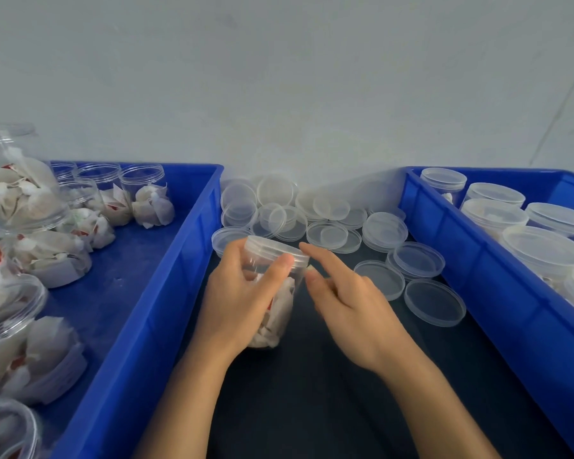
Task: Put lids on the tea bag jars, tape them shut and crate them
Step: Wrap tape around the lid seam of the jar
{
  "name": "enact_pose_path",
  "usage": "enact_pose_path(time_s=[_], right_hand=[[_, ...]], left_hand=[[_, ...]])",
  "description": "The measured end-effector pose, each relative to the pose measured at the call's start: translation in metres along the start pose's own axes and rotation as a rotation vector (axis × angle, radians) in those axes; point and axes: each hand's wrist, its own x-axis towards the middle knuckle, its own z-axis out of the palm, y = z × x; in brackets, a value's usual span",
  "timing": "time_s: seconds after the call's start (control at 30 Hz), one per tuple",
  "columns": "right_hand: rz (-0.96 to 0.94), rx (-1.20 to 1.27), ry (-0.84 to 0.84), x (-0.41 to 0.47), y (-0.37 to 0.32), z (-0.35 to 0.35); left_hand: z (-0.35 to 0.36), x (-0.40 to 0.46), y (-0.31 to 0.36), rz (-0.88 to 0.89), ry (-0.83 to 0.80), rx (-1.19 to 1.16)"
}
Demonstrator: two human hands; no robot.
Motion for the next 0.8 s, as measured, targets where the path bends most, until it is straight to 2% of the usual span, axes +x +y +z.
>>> enact_pose_path(time_s=[0.67,0.8], right_hand=[[-0.023,-0.118,0.056,0.004,0.007,-0.012],[-0.035,-0.114,0.033,0.003,0.003,-0.012]], left_hand=[[-0.008,0.001,0.0,-0.016,-0.084,-0.079],[-0.01,0.002,-0.002,-0.002,-0.151,-0.126]])
